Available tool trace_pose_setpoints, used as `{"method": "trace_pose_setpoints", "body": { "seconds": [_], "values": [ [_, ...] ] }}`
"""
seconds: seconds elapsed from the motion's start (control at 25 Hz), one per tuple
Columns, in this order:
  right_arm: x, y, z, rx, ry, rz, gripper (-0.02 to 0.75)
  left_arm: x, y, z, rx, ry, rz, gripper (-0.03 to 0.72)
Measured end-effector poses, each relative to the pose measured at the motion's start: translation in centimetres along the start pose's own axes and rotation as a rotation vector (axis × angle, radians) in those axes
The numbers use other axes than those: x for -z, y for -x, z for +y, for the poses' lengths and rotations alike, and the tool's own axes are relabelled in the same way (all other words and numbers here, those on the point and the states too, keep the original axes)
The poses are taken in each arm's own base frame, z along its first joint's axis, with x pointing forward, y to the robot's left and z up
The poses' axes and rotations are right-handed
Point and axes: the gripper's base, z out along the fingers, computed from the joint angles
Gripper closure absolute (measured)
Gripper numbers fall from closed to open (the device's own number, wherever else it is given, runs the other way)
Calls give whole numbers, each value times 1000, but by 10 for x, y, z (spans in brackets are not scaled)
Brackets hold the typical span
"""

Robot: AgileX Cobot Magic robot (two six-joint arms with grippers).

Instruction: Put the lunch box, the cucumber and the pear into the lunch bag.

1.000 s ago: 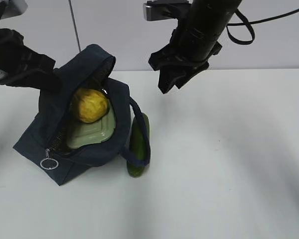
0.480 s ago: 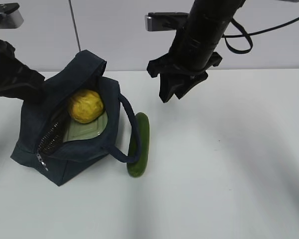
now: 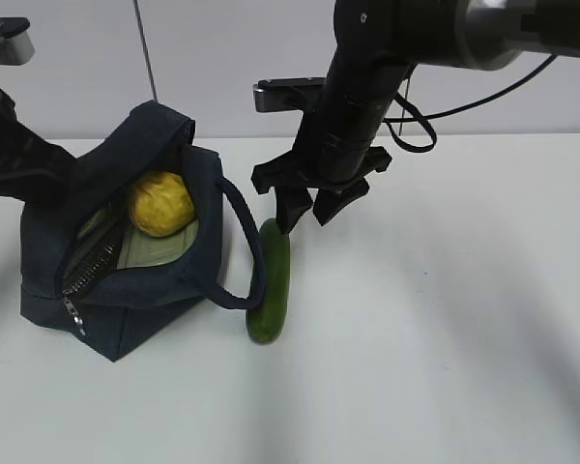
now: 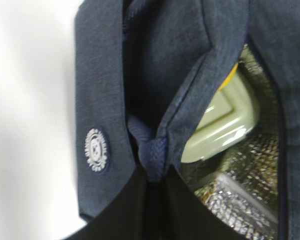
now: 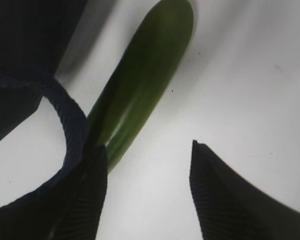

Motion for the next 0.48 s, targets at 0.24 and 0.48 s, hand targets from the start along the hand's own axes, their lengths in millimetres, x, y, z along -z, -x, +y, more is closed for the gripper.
{"method": "trace_pose_setpoints", "body": {
  "seconds": [0.24,0.48],
  "values": [
    [-16,5,-3,-69,-6,-34,305,0,-3,5,13,60,35,685],
    [-33,7,12,-44,-7,-48,305,0,-4,9,14,97,48,685]
  ]
}}
